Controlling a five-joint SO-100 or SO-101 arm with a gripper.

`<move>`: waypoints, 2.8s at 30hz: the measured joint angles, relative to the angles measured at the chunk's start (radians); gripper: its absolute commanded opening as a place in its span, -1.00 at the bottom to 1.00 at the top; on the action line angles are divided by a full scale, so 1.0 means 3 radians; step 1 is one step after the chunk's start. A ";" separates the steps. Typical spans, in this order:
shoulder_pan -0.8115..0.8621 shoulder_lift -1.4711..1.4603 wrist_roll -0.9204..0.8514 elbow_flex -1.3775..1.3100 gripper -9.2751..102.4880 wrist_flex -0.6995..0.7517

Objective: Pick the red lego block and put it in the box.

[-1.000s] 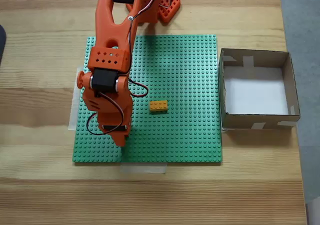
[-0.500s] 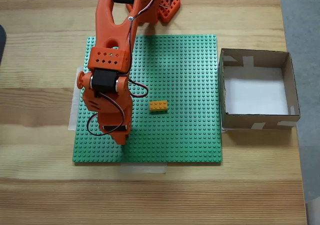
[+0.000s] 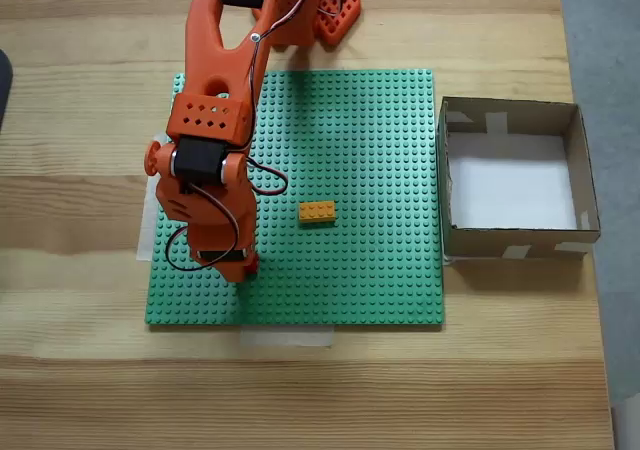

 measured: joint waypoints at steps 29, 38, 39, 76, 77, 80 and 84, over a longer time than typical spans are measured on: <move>0.0056 0.0511 -0.0077 0.0102 -0.84 0.0235; 0.0046 0.1478 0.0051 0.0660 -0.84 0.0164; 0.0026 0.1595 0.0072 0.0716 -0.85 0.0153; -0.2572 0.3405 0.0874 0.1503 -0.85 -0.0056; -0.2644 0.3405 0.0905 0.1508 -0.85 -0.0072; -0.2838 0.3405 0.0987 0.1636 -0.85 -0.0169; -0.2961 0.3390 0.1048 0.1841 -0.85 -0.0378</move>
